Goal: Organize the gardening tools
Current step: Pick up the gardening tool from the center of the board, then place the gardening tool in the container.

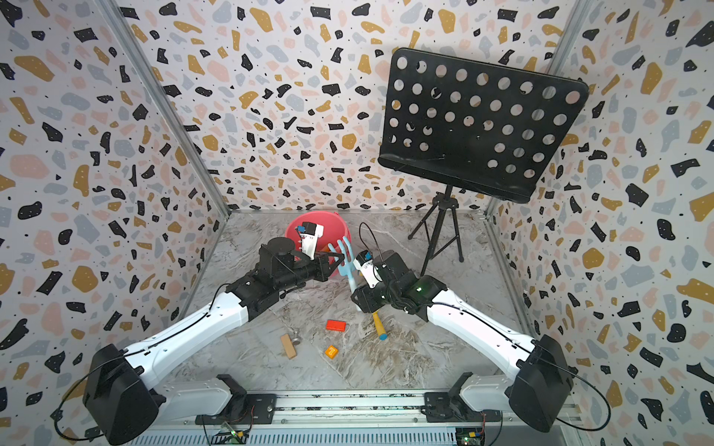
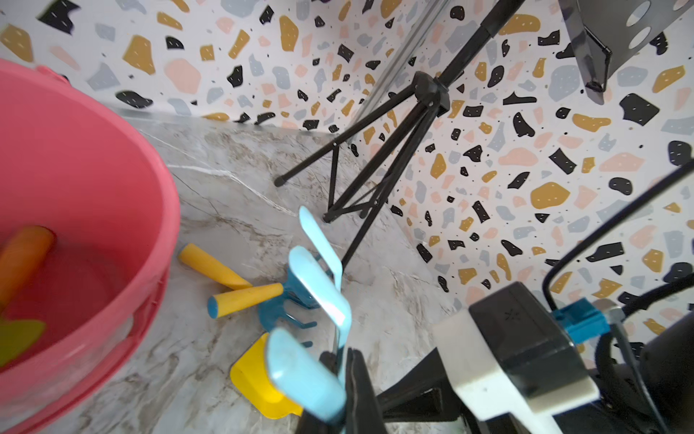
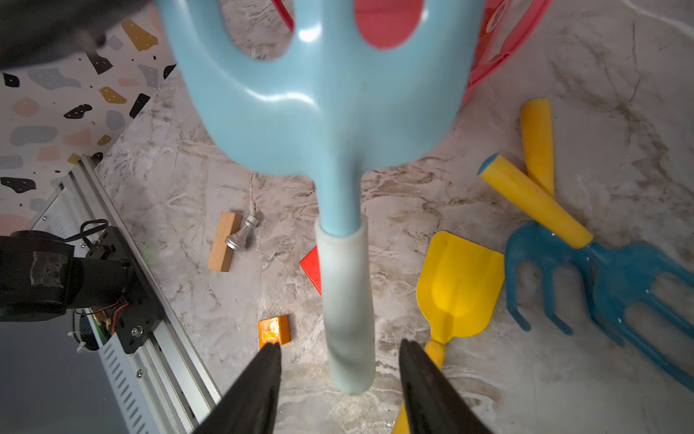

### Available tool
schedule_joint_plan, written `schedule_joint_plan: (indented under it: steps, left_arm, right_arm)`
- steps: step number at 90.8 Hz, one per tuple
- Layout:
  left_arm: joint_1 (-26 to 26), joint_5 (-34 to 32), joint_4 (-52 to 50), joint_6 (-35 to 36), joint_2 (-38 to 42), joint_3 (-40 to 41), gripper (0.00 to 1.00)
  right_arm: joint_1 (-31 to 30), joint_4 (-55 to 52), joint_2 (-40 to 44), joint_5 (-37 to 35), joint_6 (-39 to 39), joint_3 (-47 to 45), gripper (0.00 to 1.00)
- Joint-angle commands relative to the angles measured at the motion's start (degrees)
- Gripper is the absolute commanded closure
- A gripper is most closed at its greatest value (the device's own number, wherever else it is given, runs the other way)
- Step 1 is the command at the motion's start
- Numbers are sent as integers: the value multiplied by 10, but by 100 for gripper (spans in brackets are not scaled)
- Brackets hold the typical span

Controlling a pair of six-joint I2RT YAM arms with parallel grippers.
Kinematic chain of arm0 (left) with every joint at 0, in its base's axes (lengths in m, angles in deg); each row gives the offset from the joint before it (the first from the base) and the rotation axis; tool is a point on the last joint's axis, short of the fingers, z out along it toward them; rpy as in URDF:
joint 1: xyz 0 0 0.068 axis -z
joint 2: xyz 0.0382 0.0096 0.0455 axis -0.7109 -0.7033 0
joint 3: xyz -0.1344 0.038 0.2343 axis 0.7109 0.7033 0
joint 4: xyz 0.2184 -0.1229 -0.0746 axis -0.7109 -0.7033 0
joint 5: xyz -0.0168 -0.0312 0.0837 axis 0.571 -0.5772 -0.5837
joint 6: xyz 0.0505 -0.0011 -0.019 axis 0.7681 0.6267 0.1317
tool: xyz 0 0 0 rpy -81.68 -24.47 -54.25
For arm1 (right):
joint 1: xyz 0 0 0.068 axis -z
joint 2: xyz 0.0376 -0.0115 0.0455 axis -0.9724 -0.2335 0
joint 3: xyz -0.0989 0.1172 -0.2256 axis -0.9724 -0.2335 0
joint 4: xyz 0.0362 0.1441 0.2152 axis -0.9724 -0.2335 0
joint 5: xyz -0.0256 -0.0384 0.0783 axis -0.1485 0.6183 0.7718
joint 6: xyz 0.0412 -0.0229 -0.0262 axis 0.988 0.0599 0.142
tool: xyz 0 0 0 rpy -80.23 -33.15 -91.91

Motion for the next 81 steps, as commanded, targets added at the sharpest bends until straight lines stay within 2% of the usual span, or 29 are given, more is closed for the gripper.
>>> schedule_joint_plan:
  steps: [1, 16, 24, 28, 51, 81]
  left_arm:
    - [-3, -60, 23, 69, 37, -13, 100]
    - [-4, -121, 56, 131, 63, -15, 100]
    - [-6, -145, 85, 161, 69, -15, 100]
    - [-9, -159, 96, 175, 69, -18, 100]
    - [-51, -208, 218, 247, 30, -40, 100]
    - [-105, -212, 265, 300, -90, -127, 100]
  right_arm:
    - [-2, 1, 30, -25, 16, -10, 38]
    - [-2, -4, 60, -61, 38, -27, 28]
    - [-2, -17, 70, -86, 52, -32, 6]
    - [-2, -22, 76, -94, 55, -35, 1]
    - [-2, -41, 91, -139, 72, -55, 0]
    - [-2, -68, 84, -175, 93, -55, 0]
